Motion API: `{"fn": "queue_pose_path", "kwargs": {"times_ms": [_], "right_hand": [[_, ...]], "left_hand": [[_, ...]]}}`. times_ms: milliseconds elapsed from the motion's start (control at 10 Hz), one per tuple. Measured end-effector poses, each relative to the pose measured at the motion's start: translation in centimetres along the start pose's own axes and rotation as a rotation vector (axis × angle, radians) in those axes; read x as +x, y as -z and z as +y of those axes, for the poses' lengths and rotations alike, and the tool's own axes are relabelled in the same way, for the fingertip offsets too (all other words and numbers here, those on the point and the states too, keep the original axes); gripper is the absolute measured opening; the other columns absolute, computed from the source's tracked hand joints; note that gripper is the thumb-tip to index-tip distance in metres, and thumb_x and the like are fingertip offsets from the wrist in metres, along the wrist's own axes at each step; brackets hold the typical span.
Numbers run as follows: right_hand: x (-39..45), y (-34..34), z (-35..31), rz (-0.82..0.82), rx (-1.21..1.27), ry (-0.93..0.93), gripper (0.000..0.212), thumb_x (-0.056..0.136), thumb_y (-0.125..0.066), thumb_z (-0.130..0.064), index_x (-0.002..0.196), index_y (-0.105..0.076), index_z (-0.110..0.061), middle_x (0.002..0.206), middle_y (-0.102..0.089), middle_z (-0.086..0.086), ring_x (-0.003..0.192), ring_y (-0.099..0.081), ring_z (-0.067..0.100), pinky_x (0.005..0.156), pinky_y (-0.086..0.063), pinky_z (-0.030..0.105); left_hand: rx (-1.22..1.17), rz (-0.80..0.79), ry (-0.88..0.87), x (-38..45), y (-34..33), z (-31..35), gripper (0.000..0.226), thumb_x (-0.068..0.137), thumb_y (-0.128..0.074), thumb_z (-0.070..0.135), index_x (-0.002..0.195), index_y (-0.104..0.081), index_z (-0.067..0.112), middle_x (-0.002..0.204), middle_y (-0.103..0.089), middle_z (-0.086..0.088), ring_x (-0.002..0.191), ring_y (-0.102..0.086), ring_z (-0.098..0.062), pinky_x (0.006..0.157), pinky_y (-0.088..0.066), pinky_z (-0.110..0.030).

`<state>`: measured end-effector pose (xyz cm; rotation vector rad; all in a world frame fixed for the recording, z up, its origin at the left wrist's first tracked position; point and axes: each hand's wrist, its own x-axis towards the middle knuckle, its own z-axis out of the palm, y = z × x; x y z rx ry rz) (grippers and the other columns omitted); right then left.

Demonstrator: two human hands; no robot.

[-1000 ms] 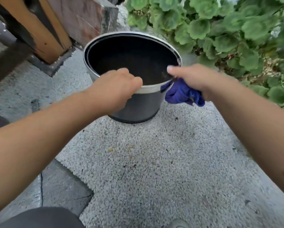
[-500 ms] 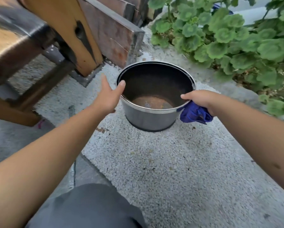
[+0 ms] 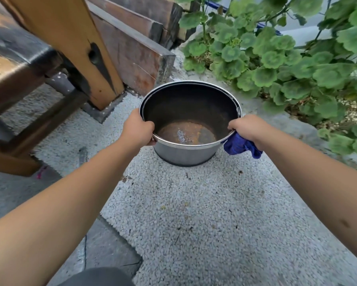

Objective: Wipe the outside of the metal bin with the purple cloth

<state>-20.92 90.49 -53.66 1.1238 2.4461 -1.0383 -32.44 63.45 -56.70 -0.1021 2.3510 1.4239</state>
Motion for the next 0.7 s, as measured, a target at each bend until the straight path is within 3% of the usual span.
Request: {"fn": "queue_pose_path", "kwargs": {"times_ms": [100,200,300,400,500,600,700], "right_hand": [[1.7,0.4,-1.1,0.070,0.011,0.038,0.030,0.081,-0.063,-0.035,0.073,-0.059,-0.006,0.075,-0.062,0.013,0.067,-0.057,0.029,0.057,-0.041,0.033],[3.3,-0.1,-1.2,0.109,-0.014,0.047,0.047,0.089,-0.056,-0.048,0.084,-0.062,-0.002,0.080,-0.062,0.016,0.075,-0.059,0.033,0.069,-0.046,0.036],[4.5,-0.4,-1.6,0.149,-0.032,0.042,0.059,0.090,-0.050,-0.060,0.069,-0.057,-0.006,0.070,-0.057,0.011,0.064,-0.053,0.025,0.067,-0.042,0.036],[5.1,-0.2,-2.7,0.149,-0.003,0.032,0.062,0.087,-0.049,-0.067,0.067,-0.054,-0.008,0.070,-0.056,0.008,0.065,-0.053,0.023,0.067,-0.041,0.035],[5.7,0.0,-3.0,0.141,0.055,0.009,0.065,0.082,-0.050,-0.072,0.082,-0.056,-0.008,0.077,-0.056,0.006,0.077,-0.057,0.027,0.071,-0.041,0.035],[5.5,-0.1,-2.8,0.124,0.095,-0.009,0.073,0.078,-0.050,-0.078,0.092,-0.058,-0.006,0.089,-0.060,0.008,0.086,-0.059,0.030,0.074,-0.041,0.035],[4.9,-0.2,-2.1,0.085,0.257,-0.004,0.081,0.073,-0.050,-0.082,0.090,-0.067,-0.005,0.090,-0.068,0.011,0.085,-0.064,0.030,0.077,-0.048,0.037]], "left_hand": [[0.002,-0.002,-0.035,1.7,-0.2,1.5,0.033,0.092,-0.055,0.013,0.123,-0.053,0.022,0.114,-0.063,-0.012,0.086,-0.068,-0.033,0.049,-0.057,-0.030],[0.056,-0.006,-0.049,2.7,-0.6,2.4,0.032,0.095,-0.062,0.031,0.125,-0.052,0.023,0.115,-0.064,-0.008,0.090,-0.068,-0.029,0.051,-0.058,-0.029],[0.095,-0.005,-0.051,3.8,-1.0,2.9,0.039,0.094,-0.062,0.044,0.124,-0.053,0.023,0.114,-0.064,-0.008,0.093,-0.067,-0.030,0.054,-0.060,-0.032],[0.101,-0.002,-0.024,4.6,-0.9,3.5,0.040,0.095,-0.056,0.051,0.126,-0.052,0.026,0.117,-0.064,-0.006,0.097,-0.067,-0.032,0.055,-0.059,-0.034],[0.028,-0.070,-0.006,4.6,-0.6,3.4,0.042,0.095,-0.051,0.058,0.129,-0.048,0.034,0.125,-0.061,0.002,0.102,-0.065,-0.029,0.061,-0.058,-0.034],[-0.031,-0.155,0.041,4.0,-0.4,2.9,0.051,0.091,-0.047,0.067,0.135,-0.041,0.041,0.135,-0.054,0.008,0.111,-0.061,-0.028,0.069,-0.059,-0.038],[0.021,-0.083,-0.039,3.8,-0.6,2.4,0.068,0.091,-0.047,0.068,0.148,-0.032,0.034,0.149,-0.045,0.007,0.133,-0.047,-0.027,0.099,-0.049,-0.050]]}}
